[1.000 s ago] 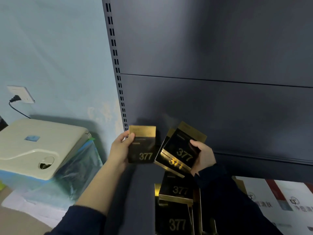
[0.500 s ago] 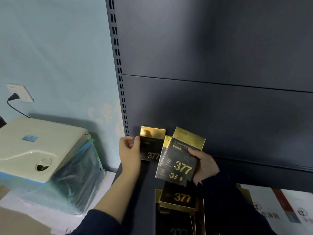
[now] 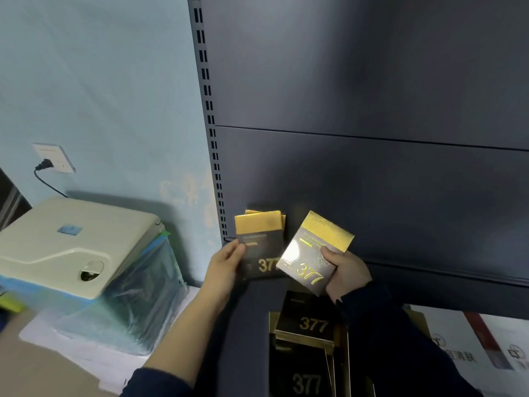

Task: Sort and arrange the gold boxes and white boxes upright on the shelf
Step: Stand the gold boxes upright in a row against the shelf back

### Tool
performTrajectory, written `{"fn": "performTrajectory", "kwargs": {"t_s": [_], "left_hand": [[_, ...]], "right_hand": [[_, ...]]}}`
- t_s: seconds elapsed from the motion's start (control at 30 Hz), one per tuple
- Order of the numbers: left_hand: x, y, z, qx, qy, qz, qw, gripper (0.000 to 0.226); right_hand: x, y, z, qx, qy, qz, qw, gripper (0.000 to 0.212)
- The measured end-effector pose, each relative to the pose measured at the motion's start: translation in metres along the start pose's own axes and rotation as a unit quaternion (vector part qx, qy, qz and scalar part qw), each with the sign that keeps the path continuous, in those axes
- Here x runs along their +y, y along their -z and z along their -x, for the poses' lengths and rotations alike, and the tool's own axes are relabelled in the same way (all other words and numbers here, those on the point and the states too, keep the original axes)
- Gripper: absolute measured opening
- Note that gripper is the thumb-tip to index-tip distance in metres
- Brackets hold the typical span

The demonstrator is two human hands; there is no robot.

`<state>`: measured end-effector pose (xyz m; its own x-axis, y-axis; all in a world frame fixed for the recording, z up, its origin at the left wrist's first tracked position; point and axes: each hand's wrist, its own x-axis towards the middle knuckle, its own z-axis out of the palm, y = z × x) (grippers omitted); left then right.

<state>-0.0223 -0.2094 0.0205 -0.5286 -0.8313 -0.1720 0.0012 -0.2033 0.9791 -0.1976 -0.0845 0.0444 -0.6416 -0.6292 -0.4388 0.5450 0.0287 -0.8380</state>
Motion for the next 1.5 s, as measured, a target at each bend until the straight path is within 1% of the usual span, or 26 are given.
{"fn": "performTrajectory", "kwargs": {"t_s": [0.07, 0.13, 0.2, 0.27, 0.37, 0.47, 0.5, 0.53, 0.6, 0.63, 0.67, 0.7, 0.73, 0.83, 0.9, 0.93, 1.0, 1.03, 1.1, 1.17, 1.27, 1.33, 1.37, 1.43, 1.47, 1.5], "left_hand": [[-0.004, 0.003, -0.012, 0.036, -0.007, 0.003, 0.999, 0.024], [-0.010, 0.002, -0.022, 0.060, -0.028, -0.022, 0.998, 0.022], [-0.011, -0.004, -0.027, 0.103, -0.050, -0.047, 0.992, 0.016], [-0.014, -0.008, -0.028, 0.147, -0.063, -0.076, 0.984, 0.009], [-0.019, -0.012, -0.025, 0.195, -0.054, -0.145, 0.969, 0.012], [-0.017, -0.013, -0.010, 0.257, -0.100, -0.160, 0.948, 0.012], [-0.015, -0.015, -0.001, 0.241, -0.113, -0.136, 0.954, 0.012], [-0.013, -0.018, 0.009, 0.186, -0.116, -0.108, 0.970, 0.012], [-0.008, -0.024, 0.026, 0.017, -0.088, -0.092, 0.992, 0.019], [-0.008, -0.026, 0.032, -0.054, -0.074, -0.103, 0.990, 0.022], [-0.009, -0.026, 0.034, -0.093, -0.075, -0.111, 0.987, 0.025], [-0.011, -0.024, 0.034, -0.098, -0.084, -0.111, 0.985, 0.027], [-0.012, -0.022, 0.033, -0.082, -0.089, -0.105, 0.987, 0.028], [-0.020, -0.010, 0.021, 0.006, -0.094, -0.117, 0.989, 0.028], [-0.024, -0.004, 0.008, 0.045, -0.106, -0.165, 0.980, 0.032], [-0.025, -0.003, 0.002, 0.073, -0.115, -0.213, 0.968, 0.036], [-0.027, -0.005, -0.005, 0.144, -0.109, -0.306, 0.935, 0.057], [-0.026, -0.007, -0.005, 0.167, -0.093, -0.330, 0.924, 0.067], [-0.025, -0.010, -0.001, 0.177, -0.090, -0.331, 0.922, 0.074], [-0.025, -0.014, 0.010, 0.171, -0.118, -0.303, 0.930, 0.068], [-0.031, -0.020, 0.036, 0.135, -0.145, -0.267, 0.943, 0.045], [-0.038, -0.025, 0.053, 0.060, -0.097, -0.261, 0.958, 0.035], [-0.041, -0.029, 0.061, 0.014, -0.057, -0.279, 0.958, 0.042], [-0.045, -0.035, 0.068, -0.065, 0.002, -0.362, 0.930, 0.067], [-0.046, -0.038, 0.070, -0.085, 0.017, -0.401, 0.912, 0.075], [-0.043, -0.040, 0.071, -0.096, 0.028, -0.425, 0.900, 0.077]], "right_hand": [[0.003, 0.001, 0.000, -0.007, 0.005, 0.008, 1.000, 0.022], [0.005, 0.001, 0.000, -0.009, 0.001, -0.001, 1.000, 0.025], [0.006, 0.000, 0.001, -0.013, -0.004, -0.008, 1.000, 0.030], [0.006, -0.001, 0.001, -0.012, 0.002, -0.003, 1.000, 0.030], [0.005, -0.002, 0.001, -0.015, -0.006, -0.002, 1.000, 0.022], [0.004, -0.005, 0.004, -0.028, -0.012, 0.006, 1.000, 0.023], [0.004, -0.005, 0.005, -0.032, -0.013, 0.005, 0.999, 0.024], [0.004, -0.005, 0.006, -0.039, -0.013, 0.004, 0.999, 0.026], [0.005, -0.006, 0.008, -0.061, -0.015, 0.005, 0.998, 0.031], [0.005, -0.007, 0.010, -0.074, -0.014, 0.007, 0.997, 0.033], [0.005, -0.008, 0.011, -0.090, -0.011, 0.010, 0.996, 0.033], [0.004, -0.009, 0.014, -0.105, -0.008, 0.016, 0.994, 0.032], [0.004, -0.009, 0.015, -0.118, -0.005, 0.026, 0.993, 0.033], [0.005, -0.009, 0.014, -0.126, -0.005, 0.085, 0.988, 0.042], [0.007, -0.009, 0.014, -0.121, -0.010, 0.116, 0.986, 0.041], [0.008, -0.009, 0.014, -0.118, -0.009, 0.124, 0.985, 0.036], [0.008, -0.010, 0.015, -0.104, 0.000, 0.129, 0.986, 0.029], [0.008, -0.009, 0.015, -0.094, 0.006, 0.129, 0.987, 0.028], [0.008, -0.009, 0.014, -0.074, 0.025, 0.148, 0.986, 0.028], [0.007, -0.010, 0.015, -0.062, 0.052, 0.186, 0.979, 0.030], [-0.001, -0.011, 0.022, -0.072, 0.074, 0.178, 0.979, 0.028], [-0.014, -0.009, 0.031, -0.091, 0.096, 0.181, 0.975, 0.026], [-0.023, -0.004, 0.035, -0.103, 0.113, 0.203, 0.967, 0.024], [-0.039, 0.008, 0.047, -0.121, 0.149, 0.271, 0.943, 0.017], [-0.046, 0.015, 0.053, -0.118, 0.166, 0.312, 0.928, 0.014], [-0.051, 0.024, 0.057, -0.105, 0.181, 0.347, 0.914, 0.012]]}}
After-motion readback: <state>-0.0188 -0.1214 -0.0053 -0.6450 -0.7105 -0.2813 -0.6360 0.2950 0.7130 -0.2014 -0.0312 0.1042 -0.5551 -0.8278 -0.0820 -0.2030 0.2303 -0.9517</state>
